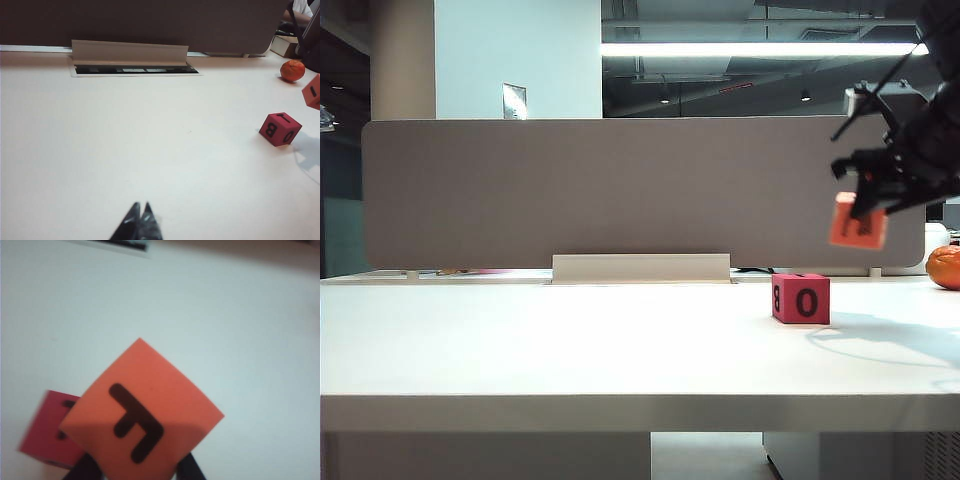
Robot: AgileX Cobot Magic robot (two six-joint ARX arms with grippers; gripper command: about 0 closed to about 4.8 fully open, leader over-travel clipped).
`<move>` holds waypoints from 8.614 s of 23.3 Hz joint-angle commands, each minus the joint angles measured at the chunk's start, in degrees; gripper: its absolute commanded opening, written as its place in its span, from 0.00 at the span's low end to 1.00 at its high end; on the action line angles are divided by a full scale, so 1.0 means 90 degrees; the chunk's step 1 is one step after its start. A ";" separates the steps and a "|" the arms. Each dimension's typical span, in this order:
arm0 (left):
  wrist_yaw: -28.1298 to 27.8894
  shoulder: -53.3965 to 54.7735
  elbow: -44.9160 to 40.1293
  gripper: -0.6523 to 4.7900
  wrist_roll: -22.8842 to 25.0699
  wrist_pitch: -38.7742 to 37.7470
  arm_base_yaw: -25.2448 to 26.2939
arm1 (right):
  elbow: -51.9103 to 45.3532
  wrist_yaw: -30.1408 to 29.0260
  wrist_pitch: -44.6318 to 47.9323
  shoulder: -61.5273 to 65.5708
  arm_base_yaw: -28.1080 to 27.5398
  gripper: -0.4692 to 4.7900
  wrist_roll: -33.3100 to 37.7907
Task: Stack one letter block on top of another letter block.
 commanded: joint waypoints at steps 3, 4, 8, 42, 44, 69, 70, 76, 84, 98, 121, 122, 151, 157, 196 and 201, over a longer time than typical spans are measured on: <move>-0.0002 -0.0005 0.0041 0.11 0.0027 -0.0083 -0.0007 | 0.0464 -0.0884 -0.0546 -0.0010 0.0153 0.37 0.0328; 0.0000 -0.0005 0.0041 0.11 0.0027 -0.0143 -0.0007 | 0.0568 -0.0886 -0.0619 -0.0010 0.0226 0.37 0.0330; 0.0000 -0.0005 0.0041 0.11 0.0027 -0.0158 -0.0007 | 0.0879 -0.0874 -0.0835 0.0041 0.0338 0.37 0.0328; -0.0019 -0.0002 0.0041 0.11 0.0027 -0.0386 -0.0005 | 0.1596 -0.0459 -0.1897 0.1018 0.0537 0.75 0.0328; -0.0019 -0.0002 0.0041 0.11 0.0029 -0.0386 -0.0005 | 0.1620 -0.0466 -0.1904 0.1018 0.0542 0.89 0.0330; -0.0022 -0.0002 0.0027 0.11 0.0187 -0.0593 -0.0005 | 0.2212 -0.0653 -0.3140 0.0202 0.0386 0.09 0.0260; -0.0017 -0.0002 0.0027 0.11 0.0299 -0.0617 -0.0005 | 0.2210 -0.0653 -0.3143 0.0104 0.0386 0.09 0.0260; -0.0019 -0.0002 0.0027 0.11 0.0580 -0.0748 -0.0005 | 0.1450 -0.0639 -0.2715 -0.0998 0.0355 0.09 0.0359; -0.0019 -0.0002 0.0027 0.11 0.0578 -0.0772 -0.0005 | -0.1090 -0.0585 -0.1513 -0.3109 -0.0257 0.09 0.1052; -0.0012 -0.0007 0.0027 0.11 0.0576 -0.0816 -0.0005 | -0.2448 -0.0588 -0.1413 -0.5085 -0.0340 0.09 0.1880; -0.0015 -0.0007 0.0027 0.11 0.0573 -0.0816 -0.0005 | -0.3094 -0.0415 -0.1853 -0.5727 -0.0340 0.09 0.1149; -0.0012 -0.0007 0.0027 0.11 0.0573 -0.0818 -0.0005 | -0.3215 -0.0423 -0.1603 -0.5729 -0.0340 0.09 0.1156; -0.0002 -0.0015 0.0027 0.11 0.0573 -0.0816 -0.0005 | -0.5598 0.0155 -0.0967 -0.9367 -0.0508 0.09 0.1457; -0.0002 -0.0015 0.0027 0.11 0.0573 -0.0816 -0.0005 | -0.5775 0.0160 -0.1105 -0.9704 -0.0508 0.09 0.1440; -0.0019 -0.0095 0.0024 0.11 0.0580 -0.0874 -0.0002 | -0.5775 0.0250 -0.1768 -0.9955 -0.0498 0.09 0.0976; -0.1120 -0.1122 -0.0172 0.11 0.0794 -0.1056 -0.0007 | -0.5775 0.0248 -0.1780 -0.9952 -0.0498 0.09 0.0976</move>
